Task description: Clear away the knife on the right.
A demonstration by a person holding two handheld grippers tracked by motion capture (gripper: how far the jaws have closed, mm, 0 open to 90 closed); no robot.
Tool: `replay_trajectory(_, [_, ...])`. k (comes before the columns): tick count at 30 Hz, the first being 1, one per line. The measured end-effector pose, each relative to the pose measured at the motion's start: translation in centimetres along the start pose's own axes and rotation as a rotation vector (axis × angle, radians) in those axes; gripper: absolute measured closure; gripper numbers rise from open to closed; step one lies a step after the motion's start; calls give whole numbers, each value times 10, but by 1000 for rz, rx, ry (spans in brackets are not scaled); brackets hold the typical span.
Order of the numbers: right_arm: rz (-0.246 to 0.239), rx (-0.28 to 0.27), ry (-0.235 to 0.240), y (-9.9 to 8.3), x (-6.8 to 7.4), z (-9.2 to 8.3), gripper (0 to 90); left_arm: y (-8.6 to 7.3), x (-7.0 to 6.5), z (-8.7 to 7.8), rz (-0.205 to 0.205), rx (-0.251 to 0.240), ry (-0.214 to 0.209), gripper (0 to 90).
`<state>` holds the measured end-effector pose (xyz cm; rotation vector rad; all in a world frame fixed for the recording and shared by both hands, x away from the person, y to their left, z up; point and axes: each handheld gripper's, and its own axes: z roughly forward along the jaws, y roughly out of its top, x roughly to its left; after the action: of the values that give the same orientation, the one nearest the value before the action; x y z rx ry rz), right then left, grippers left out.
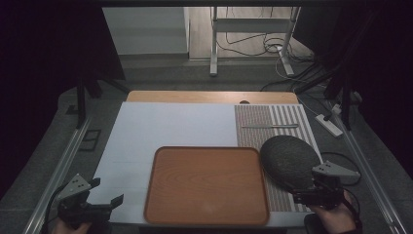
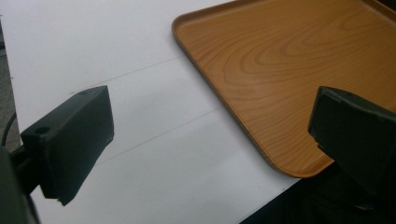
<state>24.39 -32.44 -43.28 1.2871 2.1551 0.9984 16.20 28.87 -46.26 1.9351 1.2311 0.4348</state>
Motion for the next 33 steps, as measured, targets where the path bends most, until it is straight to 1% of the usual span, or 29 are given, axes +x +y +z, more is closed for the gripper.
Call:
replay_trajectory(1, [0, 0, 0, 0, 0, 0, 0, 0, 0, 0, 0, -1, 0, 14])
replay_trajectory(2, [-1, 4, 12, 0, 0, 1, 0, 0, 0, -1, -3, -3, -1, 16])
replay_trajectory(4, [-14, 13, 19, 1, 1, 2, 0, -1, 1, -1, -8, -7, -3, 16])
replay_trajectory(5, [-14, 13, 19, 1, 1, 2, 0, -1, 1, -1, -12, -8, -3, 16])
replay_trajectory(7, [-37, 29, 16, 2, 3, 4, 0, -1, 2, -2, -19, -10, -3, 16])
replay_trajectory(8, [-40, 35, 17, 2, 3, 4, 0, -1, 2, -2, -19, -10, -3, 16])
replay_trajectory(15, [-26, 52, 22, 2, 2, 6, 0, -1, 1, -1, -16, -6, -1, 18])
replay_trajectory(18, [-30, 63, 25, 3, 2, 7, 0, -1, 2, -1, -19, -7, -1, 18])
replay_trajectory(20, [-49, 80, 26, 3, 4, 9, 0, -1, 2, -1, -21, -8, -2, 18])
replay_trajectory(23, [-58, 91, 22, 3, 5, 9, 0, -1, 1, -2, -14, -11, 3, 18])
replay_trajectory(24, [-61, 94, 23, 3, 5, 10, 0, -1, 0, -3, -6, -15, 6, 18])
replay_trajectory(26, [-67, 113, 34, 4, 6, 12, 0, -1, -2, -3, 4, -15, 13, 14])
replay_trajectory(27, [-64, 123, 41, 4, 5, 13, 0, -1, -3, -3, 0, -14, 5, 13])
replay_trajectory(28, [-64, 123, 41, 4, 5, 13, 0, -1, -4, -3, 1, -15, 7, 13])
replay_trajectory(29, [-60, 140, 47, 5, 5, 14, 0, 0, -4, -4, -2, -21, 10, 8])
replay_trajectory(31, [-63, 144, 46, 5, 5, 15, 0, 0, -5, -4, -12, -39, 2, 7])
replay_trajectory(32, [-73, 157, 43, 6, 6, 16, 0, 1, -5, -3, -11, -44, 1, 5])
replay_trajectory(33, [-73, 157, 43, 6, 6, 16, 0, 1, -5, -3, -11, -44, 1, 5])
